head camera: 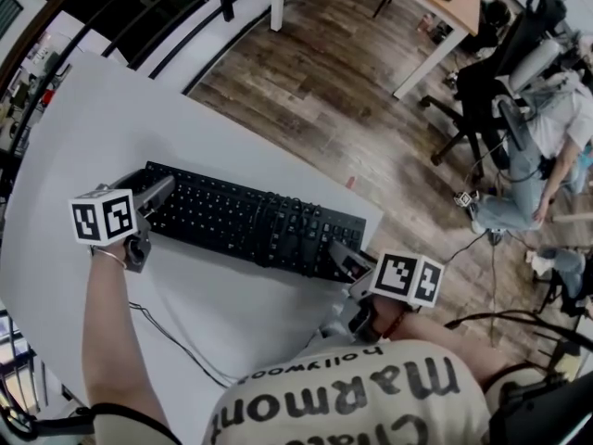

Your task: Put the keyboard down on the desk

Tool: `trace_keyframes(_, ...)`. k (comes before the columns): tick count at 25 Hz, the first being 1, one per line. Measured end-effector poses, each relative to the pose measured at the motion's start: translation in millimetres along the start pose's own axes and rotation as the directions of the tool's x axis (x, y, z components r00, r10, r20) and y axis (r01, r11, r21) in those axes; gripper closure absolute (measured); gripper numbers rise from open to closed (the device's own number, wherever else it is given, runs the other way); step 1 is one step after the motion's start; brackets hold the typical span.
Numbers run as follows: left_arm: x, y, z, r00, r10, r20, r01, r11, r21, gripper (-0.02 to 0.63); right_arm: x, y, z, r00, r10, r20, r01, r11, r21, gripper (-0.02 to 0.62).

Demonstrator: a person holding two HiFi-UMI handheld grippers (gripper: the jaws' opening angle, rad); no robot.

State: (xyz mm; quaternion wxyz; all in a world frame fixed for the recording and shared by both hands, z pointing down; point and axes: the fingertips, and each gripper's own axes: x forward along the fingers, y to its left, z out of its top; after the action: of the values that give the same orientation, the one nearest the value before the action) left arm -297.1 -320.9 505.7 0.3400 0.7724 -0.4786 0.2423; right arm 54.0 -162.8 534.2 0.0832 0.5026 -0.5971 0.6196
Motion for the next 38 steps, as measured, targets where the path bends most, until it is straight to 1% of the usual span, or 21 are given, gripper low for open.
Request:
trace_keyframes(6,9,4,-7,1.0,0.001,-0.022,0.0,1.0,0.003,0.278,0,2,0,1.0,-0.007,-0.009,0.007,1.0,0.006,0.339)
trace_keyframes(8,12,3,-7,1.0,-0.01,-0.024,0.01,1.0,0.0,0.278,0,2,0,1.0,-0.01,-0.013,0.01,1.0,0.011,0.339)
trace_keyframes(18,16,3,-8,1.0,-0.004,0.0,0.004,0.999,0.042,0.273,-1,2,-6,0.999,-0.023,-0.032,0.024,0.999,0.03,0.339)
trace_keyframes(21,15,2,-4,1.0,0.014,0.022,-0.016,0.997,0.077,0.272,-2,2,-6,0.999,-0.025,-0.04,0.027,0.999,0.042,0.34)
trace_keyframes(27,12,-2,-4,0.994,0.059,0.095,-0.074,0.984,0.162,0.277,-3,1,-5,0.999,-0.039,-0.038,0.04,0.998,0.046,0.344)
trace_keyframes(31,11,-3,-2,0.99,0.077,0.116,-0.099,0.975,0.198,0.277,-4,2,-6,0.999,-0.033,-0.042,0.035,0.998,0.059,0.344)
trace_keyframes(36,9,-5,0,0.98,0.114,0.161,-0.152,0.958,0.243,0.275,-3,0,-6,0.999,-0.033,-0.039,0.036,0.997,0.071,0.347)
trace_keyframes(38,8,-7,0,0.975,0.14,0.171,-0.182,0.946,0.268,0.275,-3,-1,-8,0.999,-0.03,-0.043,0.033,0.997,0.073,0.348)
